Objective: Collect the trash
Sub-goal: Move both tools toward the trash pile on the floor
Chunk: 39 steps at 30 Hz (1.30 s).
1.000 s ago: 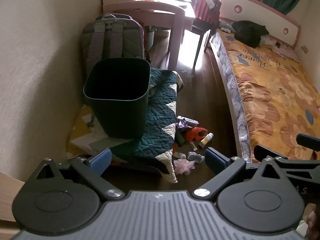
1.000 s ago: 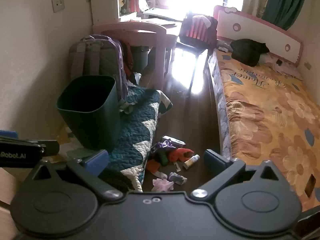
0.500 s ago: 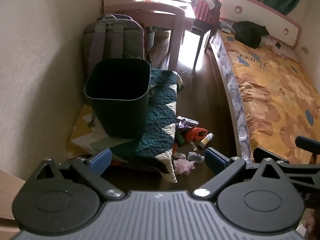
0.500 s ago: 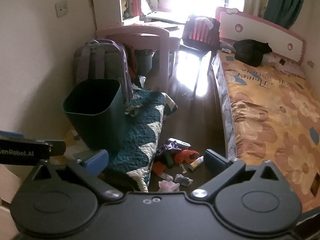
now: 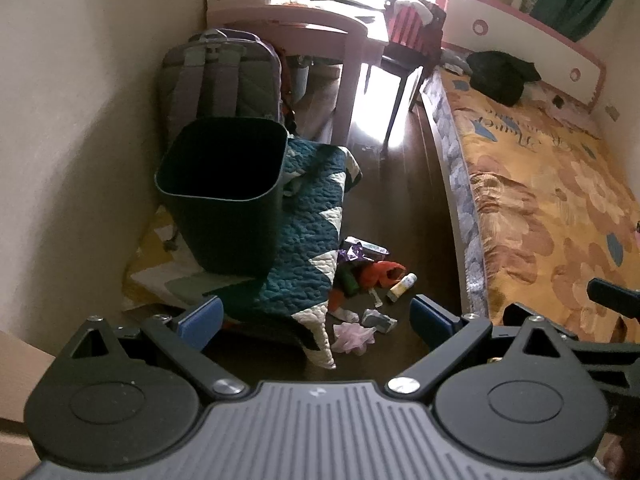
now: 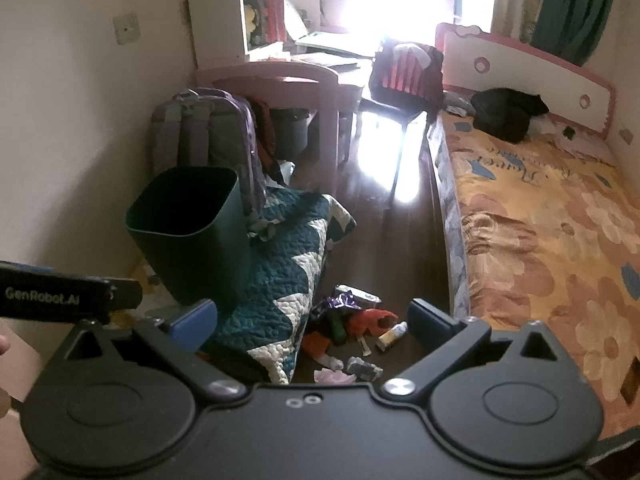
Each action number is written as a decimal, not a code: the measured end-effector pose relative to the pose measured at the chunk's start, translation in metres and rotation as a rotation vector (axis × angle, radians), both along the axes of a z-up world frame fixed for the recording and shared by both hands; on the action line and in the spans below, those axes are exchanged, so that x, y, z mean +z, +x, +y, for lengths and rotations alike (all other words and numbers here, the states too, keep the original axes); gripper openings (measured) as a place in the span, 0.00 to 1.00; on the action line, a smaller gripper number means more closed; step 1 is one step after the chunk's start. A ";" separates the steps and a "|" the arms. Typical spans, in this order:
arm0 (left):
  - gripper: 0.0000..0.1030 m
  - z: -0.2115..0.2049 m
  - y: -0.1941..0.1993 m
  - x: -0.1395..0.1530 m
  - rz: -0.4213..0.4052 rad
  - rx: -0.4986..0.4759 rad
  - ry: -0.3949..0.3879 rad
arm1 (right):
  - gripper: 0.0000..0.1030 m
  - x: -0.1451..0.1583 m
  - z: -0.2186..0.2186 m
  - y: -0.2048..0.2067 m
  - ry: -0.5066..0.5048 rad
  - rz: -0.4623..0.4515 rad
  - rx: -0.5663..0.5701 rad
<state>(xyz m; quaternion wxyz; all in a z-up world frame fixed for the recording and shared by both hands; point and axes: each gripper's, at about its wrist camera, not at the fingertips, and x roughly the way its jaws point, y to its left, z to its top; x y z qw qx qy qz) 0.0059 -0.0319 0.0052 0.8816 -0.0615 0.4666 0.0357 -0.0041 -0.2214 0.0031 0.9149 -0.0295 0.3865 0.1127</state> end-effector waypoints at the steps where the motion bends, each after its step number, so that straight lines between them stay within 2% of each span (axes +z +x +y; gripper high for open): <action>1: 0.97 -0.005 0.001 0.000 -0.001 0.003 -0.001 | 0.99 0.000 -0.004 0.000 0.001 -0.002 0.010; 9: 0.97 -0.053 0.000 0.005 -0.026 0.049 0.037 | 0.99 0.001 -0.040 0.016 0.024 -0.015 0.136; 17: 0.97 -0.072 0.000 0.003 -0.008 0.124 0.048 | 0.99 -0.001 -0.065 0.029 0.047 0.006 0.205; 23: 0.97 -0.080 -0.001 0.000 0.001 0.141 0.053 | 0.95 -0.006 -0.078 0.033 0.058 0.018 0.219; 39: 0.97 -0.084 0.000 -0.003 0.008 0.133 0.052 | 0.95 -0.008 -0.087 0.032 0.057 0.017 0.194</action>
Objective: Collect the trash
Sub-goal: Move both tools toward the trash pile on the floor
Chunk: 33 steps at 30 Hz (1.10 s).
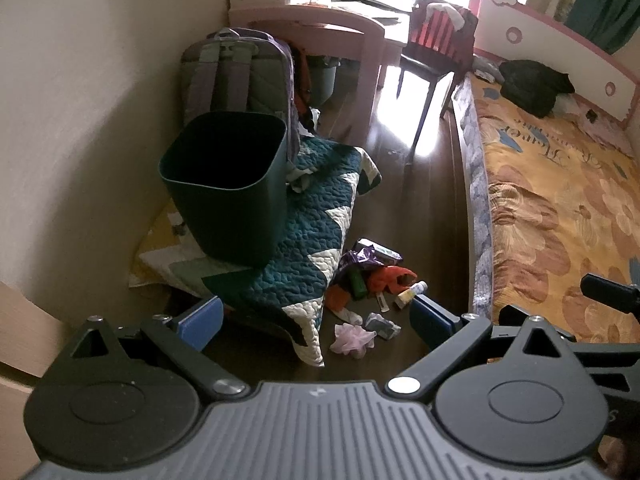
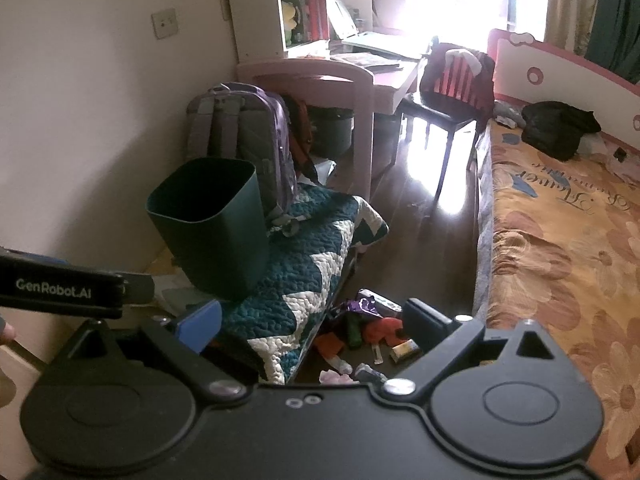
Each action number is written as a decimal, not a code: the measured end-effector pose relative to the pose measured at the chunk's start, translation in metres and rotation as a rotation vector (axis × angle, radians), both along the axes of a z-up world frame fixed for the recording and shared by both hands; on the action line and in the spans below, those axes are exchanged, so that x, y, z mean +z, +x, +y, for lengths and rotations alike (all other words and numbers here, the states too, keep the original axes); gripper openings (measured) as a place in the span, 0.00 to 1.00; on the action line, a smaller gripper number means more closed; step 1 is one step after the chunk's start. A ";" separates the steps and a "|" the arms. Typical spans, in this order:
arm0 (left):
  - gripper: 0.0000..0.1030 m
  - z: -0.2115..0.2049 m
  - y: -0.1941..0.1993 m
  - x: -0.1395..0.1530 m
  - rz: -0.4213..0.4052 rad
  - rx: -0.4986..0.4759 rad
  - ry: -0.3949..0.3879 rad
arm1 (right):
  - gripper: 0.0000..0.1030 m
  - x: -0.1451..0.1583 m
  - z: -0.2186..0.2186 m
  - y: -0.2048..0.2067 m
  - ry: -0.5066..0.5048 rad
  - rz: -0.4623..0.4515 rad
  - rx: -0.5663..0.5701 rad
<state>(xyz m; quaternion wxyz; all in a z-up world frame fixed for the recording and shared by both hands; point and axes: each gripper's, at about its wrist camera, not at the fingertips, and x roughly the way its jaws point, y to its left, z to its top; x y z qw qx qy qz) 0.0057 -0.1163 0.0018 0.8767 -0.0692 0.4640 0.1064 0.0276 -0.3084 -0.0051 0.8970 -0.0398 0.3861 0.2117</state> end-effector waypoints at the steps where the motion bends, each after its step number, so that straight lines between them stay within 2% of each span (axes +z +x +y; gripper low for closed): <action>1: 0.97 0.001 0.000 -0.001 0.001 -0.002 0.000 | 0.95 0.000 0.002 0.000 0.000 0.001 -0.002; 13: 0.97 0.006 0.002 -0.002 -0.003 -0.009 0.003 | 0.95 0.000 0.005 0.000 -0.008 0.000 -0.023; 20: 0.97 0.008 0.003 0.006 -0.041 -0.038 0.020 | 0.95 0.004 0.000 0.002 0.000 -0.023 -0.069; 33: 0.97 0.016 0.006 0.012 -0.069 -0.057 0.022 | 0.95 0.009 0.012 0.000 -0.012 -0.065 -0.069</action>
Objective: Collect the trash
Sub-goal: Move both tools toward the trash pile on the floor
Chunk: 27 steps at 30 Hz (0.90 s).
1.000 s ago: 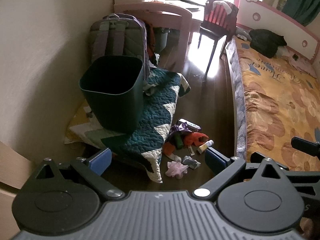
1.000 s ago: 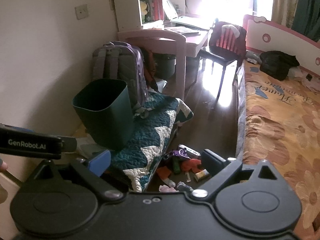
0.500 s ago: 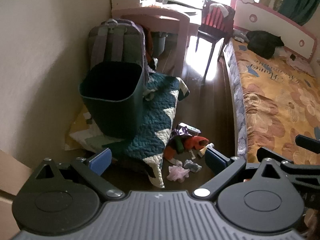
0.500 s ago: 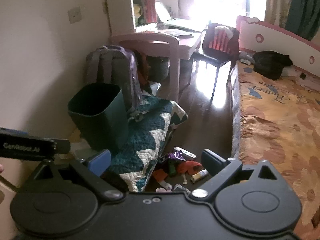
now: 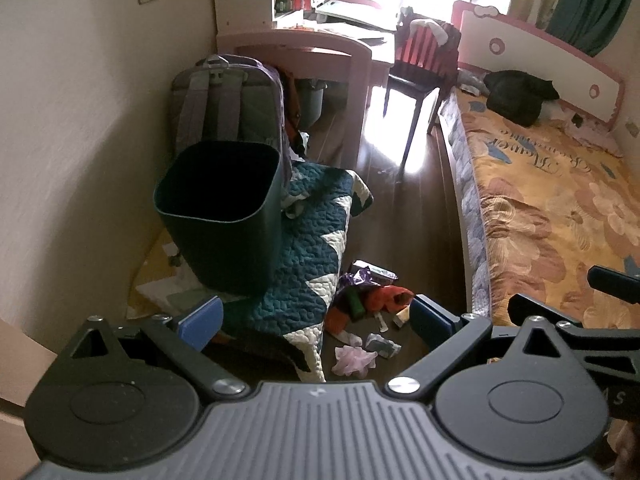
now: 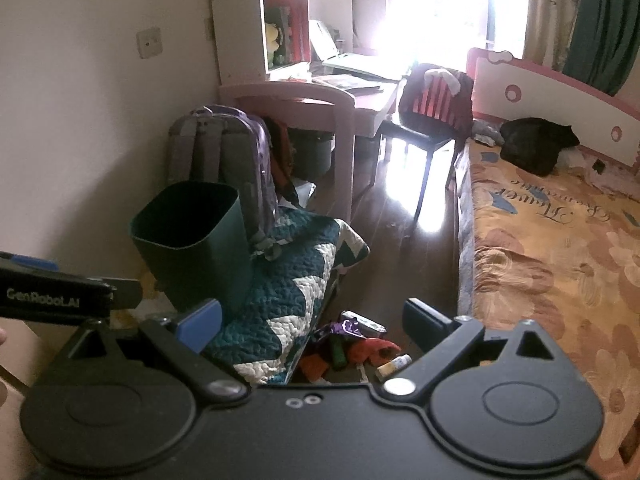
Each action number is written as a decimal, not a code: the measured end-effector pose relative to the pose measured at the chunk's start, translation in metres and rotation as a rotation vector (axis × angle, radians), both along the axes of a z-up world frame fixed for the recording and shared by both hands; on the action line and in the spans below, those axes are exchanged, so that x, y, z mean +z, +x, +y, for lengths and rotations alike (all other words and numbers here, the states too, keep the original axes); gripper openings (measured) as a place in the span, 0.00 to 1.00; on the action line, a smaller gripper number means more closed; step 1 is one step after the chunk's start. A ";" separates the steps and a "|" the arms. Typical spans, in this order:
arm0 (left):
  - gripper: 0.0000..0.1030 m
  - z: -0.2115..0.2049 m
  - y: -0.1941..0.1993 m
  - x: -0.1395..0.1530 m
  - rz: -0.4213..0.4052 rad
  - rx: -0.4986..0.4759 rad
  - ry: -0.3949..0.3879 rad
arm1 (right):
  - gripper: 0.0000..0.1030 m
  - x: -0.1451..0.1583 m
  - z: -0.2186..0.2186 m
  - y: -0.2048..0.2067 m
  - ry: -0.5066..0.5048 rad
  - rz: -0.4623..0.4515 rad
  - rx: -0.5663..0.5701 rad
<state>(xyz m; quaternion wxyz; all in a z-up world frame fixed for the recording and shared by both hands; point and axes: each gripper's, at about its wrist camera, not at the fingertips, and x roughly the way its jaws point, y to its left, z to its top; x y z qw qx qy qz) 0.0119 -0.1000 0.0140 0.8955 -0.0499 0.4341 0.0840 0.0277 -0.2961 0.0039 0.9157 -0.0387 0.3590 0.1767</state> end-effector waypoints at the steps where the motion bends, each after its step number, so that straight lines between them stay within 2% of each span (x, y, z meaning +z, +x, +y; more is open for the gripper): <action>1: 0.97 -0.001 -0.001 0.000 -0.001 0.000 0.000 | 0.95 0.000 0.002 0.000 -0.001 0.001 -0.002; 11: 0.97 0.002 0.006 0.003 -0.010 -0.016 -0.009 | 0.95 0.000 0.012 0.005 -0.004 0.000 -0.003; 20: 0.97 0.026 0.039 -0.001 -0.002 -0.068 -0.041 | 0.95 -0.002 0.028 0.022 0.013 0.006 -0.058; 24: 0.97 0.027 0.062 -0.014 0.008 -0.080 -0.055 | 0.95 -0.013 0.026 0.038 0.007 0.007 -0.065; 27: 0.97 0.017 0.086 -0.037 0.039 -0.075 -0.054 | 0.95 -0.031 0.014 0.062 -0.006 0.039 -0.057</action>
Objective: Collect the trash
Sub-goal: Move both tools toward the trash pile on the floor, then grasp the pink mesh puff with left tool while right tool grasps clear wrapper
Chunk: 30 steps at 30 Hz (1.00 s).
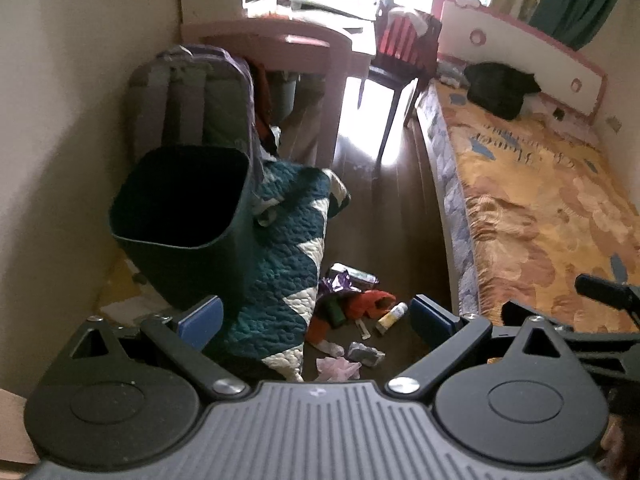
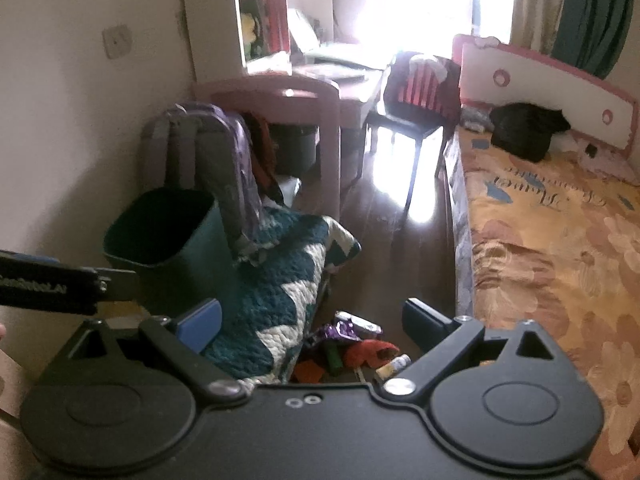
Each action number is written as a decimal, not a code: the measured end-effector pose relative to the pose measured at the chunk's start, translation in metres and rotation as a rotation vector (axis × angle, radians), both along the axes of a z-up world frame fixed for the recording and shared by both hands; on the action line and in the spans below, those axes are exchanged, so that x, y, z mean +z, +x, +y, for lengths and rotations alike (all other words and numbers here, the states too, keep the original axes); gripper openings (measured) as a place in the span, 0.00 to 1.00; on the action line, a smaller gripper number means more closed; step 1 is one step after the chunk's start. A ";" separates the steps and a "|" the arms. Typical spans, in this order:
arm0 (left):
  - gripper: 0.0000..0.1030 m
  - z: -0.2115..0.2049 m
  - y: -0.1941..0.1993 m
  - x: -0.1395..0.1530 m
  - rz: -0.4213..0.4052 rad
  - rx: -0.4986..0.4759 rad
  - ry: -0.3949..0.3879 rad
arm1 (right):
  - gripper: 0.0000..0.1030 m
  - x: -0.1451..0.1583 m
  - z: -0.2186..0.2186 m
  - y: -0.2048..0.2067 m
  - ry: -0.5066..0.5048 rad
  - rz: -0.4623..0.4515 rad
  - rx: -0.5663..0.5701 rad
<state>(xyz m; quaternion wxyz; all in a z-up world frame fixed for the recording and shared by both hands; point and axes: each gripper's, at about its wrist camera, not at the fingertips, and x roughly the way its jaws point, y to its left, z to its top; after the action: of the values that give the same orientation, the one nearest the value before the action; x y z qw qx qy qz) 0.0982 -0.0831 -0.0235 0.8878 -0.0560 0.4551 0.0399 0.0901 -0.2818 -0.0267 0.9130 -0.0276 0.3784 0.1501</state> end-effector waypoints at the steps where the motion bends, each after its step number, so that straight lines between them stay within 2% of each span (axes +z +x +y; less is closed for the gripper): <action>1: 0.97 -0.005 0.008 -0.009 0.015 0.011 0.013 | 0.95 -0.007 -0.005 0.010 -0.007 0.008 0.004; 6: 0.97 -0.034 0.057 -0.060 0.095 0.131 0.069 | 0.95 -0.059 -0.036 0.076 -0.036 0.079 0.074; 9: 0.97 -0.051 0.079 -0.101 0.152 0.163 0.087 | 0.95 -0.092 -0.052 0.115 -0.073 0.113 0.134; 14: 0.97 -0.074 0.106 -0.179 0.241 0.123 0.088 | 0.95 -0.156 -0.069 0.167 -0.118 0.163 0.158; 17: 0.97 -0.086 0.122 -0.237 0.281 0.070 0.096 | 0.95 -0.202 -0.073 0.188 -0.120 0.185 0.179; 20: 0.97 -0.100 0.135 -0.298 0.305 0.048 0.116 | 0.94 -0.262 -0.070 0.207 -0.116 0.221 0.244; 22: 0.97 -0.107 0.142 -0.343 0.334 0.045 0.129 | 0.90 -0.304 -0.067 0.219 -0.130 0.257 0.288; 27: 0.97 -0.131 0.150 -0.461 0.419 0.028 0.163 | 0.87 -0.427 -0.061 0.248 -0.167 0.361 0.385; 30: 0.97 -0.138 0.158 -0.531 0.483 0.067 0.145 | 0.84 -0.498 -0.054 0.257 -0.202 0.422 0.443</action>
<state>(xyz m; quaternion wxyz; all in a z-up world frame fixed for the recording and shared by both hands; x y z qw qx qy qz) 0.2564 -0.2216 -0.5547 0.7533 0.0039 0.6477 0.1140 0.3469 -0.3359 -0.5243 0.7520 -0.1679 0.5573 0.3093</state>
